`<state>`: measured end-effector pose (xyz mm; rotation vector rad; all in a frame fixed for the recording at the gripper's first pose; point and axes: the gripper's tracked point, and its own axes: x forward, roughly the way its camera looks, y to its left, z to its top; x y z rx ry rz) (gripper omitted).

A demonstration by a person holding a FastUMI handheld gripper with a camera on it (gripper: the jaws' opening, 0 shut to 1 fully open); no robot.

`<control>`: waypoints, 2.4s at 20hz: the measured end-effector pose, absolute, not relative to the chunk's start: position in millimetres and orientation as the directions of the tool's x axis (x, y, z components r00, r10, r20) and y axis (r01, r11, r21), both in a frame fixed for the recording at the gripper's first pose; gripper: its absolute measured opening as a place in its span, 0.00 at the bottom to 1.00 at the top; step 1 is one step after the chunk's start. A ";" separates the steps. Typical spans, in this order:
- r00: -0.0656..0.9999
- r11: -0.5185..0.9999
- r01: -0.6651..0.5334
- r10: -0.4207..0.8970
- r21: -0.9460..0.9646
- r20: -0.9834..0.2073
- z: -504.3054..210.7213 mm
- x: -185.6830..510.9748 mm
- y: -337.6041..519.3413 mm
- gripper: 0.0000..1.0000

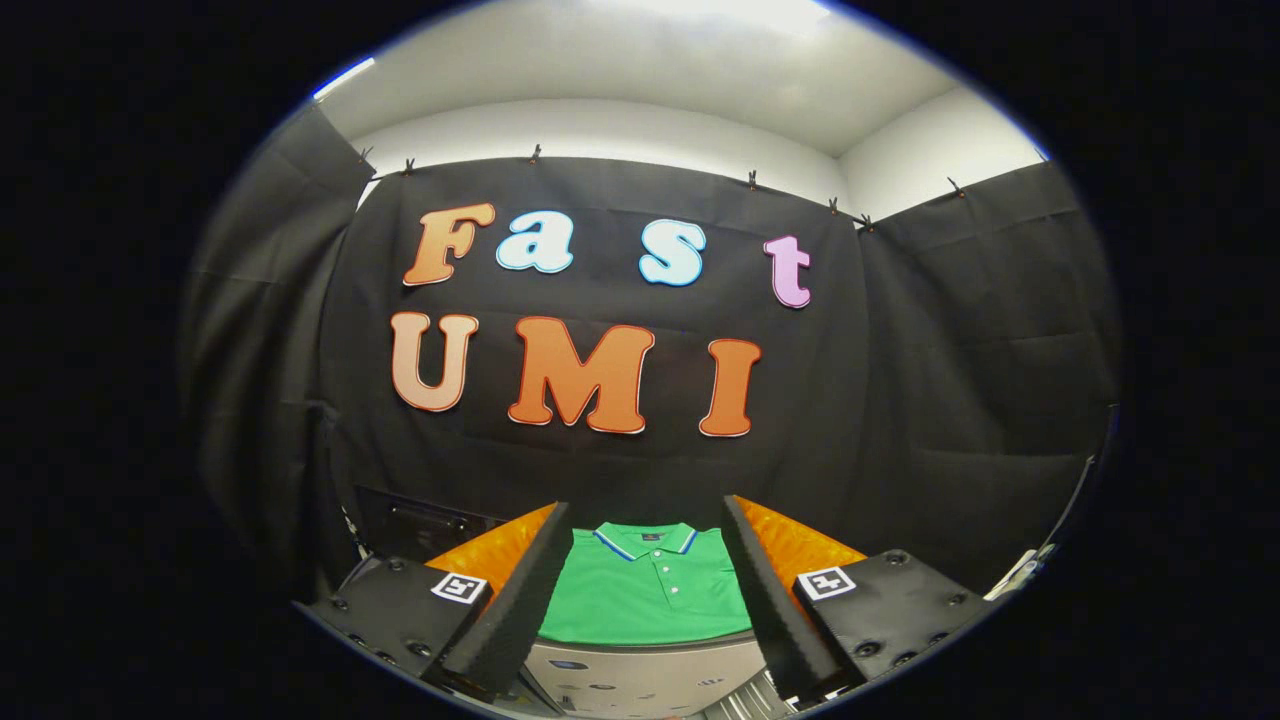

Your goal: Put the clothes into the washing machine and then close the washing machine lid.

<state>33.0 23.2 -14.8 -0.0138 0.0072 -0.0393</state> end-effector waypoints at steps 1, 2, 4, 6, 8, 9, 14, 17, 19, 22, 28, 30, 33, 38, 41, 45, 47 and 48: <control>0.999 0.999 0.041 -0.041 -0.016 -0.007 -13.8 34.5 22.1 0.97; 0.999 0.999 0.042 -0.042 -0.019 -0.008 -13.5 35.7 20.1 0.97; 0.999 0.999 0.037 -0.037 -0.027 -0.012 -14.0 43.5 19.6 0.97; 0.999 0.999 0.031 -0.032 -0.039 -0.028 -19.9 57.8 18.3 0.97; 0.998 0.998 0.024 -0.028 -0.060 -0.063 -34.9 79.4 11.8 0.97; 0.996 0.997 0.029 -0.034 -0.065 -0.080 -40.6 91.7 6.6 0.97; 0.975 1.000 -0.001 0.000 -0.004 -0.221 -103.8 177.9 -4.5 0.98; 0.953 1.000 -0.004 0.005 0.004 -0.302 -140.8 232.4 -13.1 0.98; 0.923 1.000 -0.010 0.015 0.015 -0.384 -172.5 262.2 -16.3 0.98; 0.871 0.999 -0.012 0.032 0.045 -0.490 -214.5 297.9 -23.7 0.98; 0.746 0.997 0.023 0.029 0.069 -0.666 -274.9 333.4 -43.0 0.99; 0.675 0.997 0.022 0.039 0.073 -0.736 -291.7 334.0 -42.1 0.99; 0.591 0.992 0.030 0.079 0.120 -0.803 -298.3 337.0 -36.7 0.99; 0.425 0.995 0.023 0.082 0.102 -0.901 -300.5 334.7 -35.4 0.98; 0.361 0.994 0.038 0.086 0.106 -0.929 -301.2 336.9 -34.3 0.98; 0.304 0.995 0.023 0.086 0.098 -0.949 -301.3 337.2 -29.1 0.97; 0.296 0.996 -0.015 0.092 0.092 -0.951 -300.7 333.9 -26.9 0.82; 0.298 0.995 -0.028 0.101 0.097 -0.949 -302.4 333.1 -26.0 0.71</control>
